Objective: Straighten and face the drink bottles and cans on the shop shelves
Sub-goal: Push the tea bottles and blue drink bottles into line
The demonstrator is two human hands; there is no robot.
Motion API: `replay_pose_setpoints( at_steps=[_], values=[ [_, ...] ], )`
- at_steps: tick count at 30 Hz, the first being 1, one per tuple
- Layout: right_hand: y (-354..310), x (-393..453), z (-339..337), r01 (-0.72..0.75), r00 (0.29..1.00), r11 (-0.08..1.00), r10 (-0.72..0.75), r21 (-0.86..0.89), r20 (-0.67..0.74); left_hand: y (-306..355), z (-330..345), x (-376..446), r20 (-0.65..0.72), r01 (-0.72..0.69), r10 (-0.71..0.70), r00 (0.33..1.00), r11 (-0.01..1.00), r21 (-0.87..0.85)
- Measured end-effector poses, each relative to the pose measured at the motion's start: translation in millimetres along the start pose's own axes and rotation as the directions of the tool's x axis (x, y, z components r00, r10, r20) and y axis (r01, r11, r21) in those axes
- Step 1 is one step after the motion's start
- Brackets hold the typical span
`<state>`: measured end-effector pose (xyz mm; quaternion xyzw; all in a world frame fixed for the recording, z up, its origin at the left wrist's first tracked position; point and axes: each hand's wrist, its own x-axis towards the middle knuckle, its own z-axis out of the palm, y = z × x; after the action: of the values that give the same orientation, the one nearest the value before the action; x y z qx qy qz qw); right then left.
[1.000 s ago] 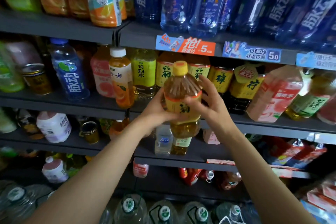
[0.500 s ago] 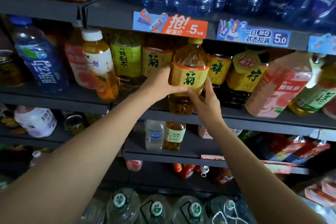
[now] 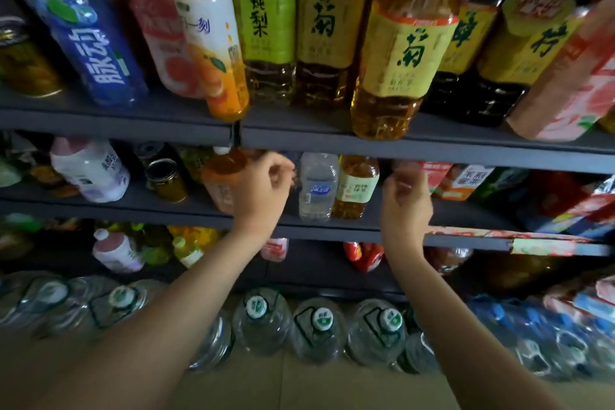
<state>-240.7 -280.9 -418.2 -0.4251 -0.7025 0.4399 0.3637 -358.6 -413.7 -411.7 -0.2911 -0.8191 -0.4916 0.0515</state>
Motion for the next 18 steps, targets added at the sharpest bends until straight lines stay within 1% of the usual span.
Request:
replay_pose_setpoints(
  at_steps=[1, 2, 4, 5, 6, 9, 10, 12, 13, 15, 16, 18],
  values=[
    [8.2, -7.8, 11.7, 0.023, 0.996, 0.997, -0.015, -0.079, 0.090, -17.9, 1.6, -10.1, 0.031, 0.034, -0.035, 0.999, 0.999, 0.037],
    [14.4, -11.3, 24.5, 0.082, 0.981, 0.983, -0.051, -0.163, 0.185, -32.6, 3.8, -16.8, 0.078, 0.093, -0.097, 0.992, 0.994, 0.055],
    [19.4, -8.0, 49.7, 0.249, 0.925, 0.924, -0.139, -0.291, 0.353, -49.6, 11.7, -18.7, 0.177, 0.235, -0.239, 0.955, 0.971, 0.048],
    [21.1, -4.1, 60.9, 0.302, 0.901, 0.898, -0.159, -0.320, 0.403, -50.5, 16.8, -16.6, 0.222, 0.280, -0.281, 0.934, 0.959, 0.037],
    [22.9, 0.1, 71.0, 0.311, 0.890, 0.890, -0.150, -0.334, 0.431, -48.3, 23.2, -13.7, 0.264, 0.309, -0.303, 0.916, 0.951, 0.021],
    [31.2, 2.3, 91.3, 0.235, 0.879, 0.906, -0.045, -0.351, 0.474, -33.8, 45.2, -3.5, 0.369, 0.373, -0.338, 0.866, 0.928, -0.025],
    [34.6, 0.3, 95.1, 0.224, 0.879, 0.907, -0.031, -0.356, 0.475, -29.9, 52.2, -0.1, 0.398, 0.399, -0.358, 0.844, 0.917, -0.022],
    [42.3, -2.7, 100.1, 0.227, 0.895, 0.915, -0.061, -0.333, 0.442, -29.1, 64.2, 5.2, 0.432, 0.444, -0.398, 0.809, 0.896, -0.006],
    [44.6, -5.3, 101.4, 0.231, 0.905, 0.932, -0.100, -0.279, 0.414, -31.9, 68.4, 7.9, 0.437, 0.461, -0.410, 0.801, 0.887, -0.012],
    [45.9, -12.8, 103.8, 0.225, 0.909, 0.964, -0.153, -0.145, 0.388, -41.3, 72.5, 13.1, 0.423, 0.473, -0.411, 0.807, 0.880, -0.047],
    [44.9, -17.0, 105.7, 0.203, 0.910, 0.975, -0.152, -0.094, 0.387, -47.0, 72.4, 15.6, 0.399, 0.475, -0.410, 0.820, 0.876, -0.077],
    [42.0, -21.1, 111.7, 0.107, 0.927, 0.994, -0.095, -0.014, 0.362, -58.5, 70.0, 20.5, 0.336, 0.438, -0.376, 0.863, 0.889, -0.130]
  ],
)
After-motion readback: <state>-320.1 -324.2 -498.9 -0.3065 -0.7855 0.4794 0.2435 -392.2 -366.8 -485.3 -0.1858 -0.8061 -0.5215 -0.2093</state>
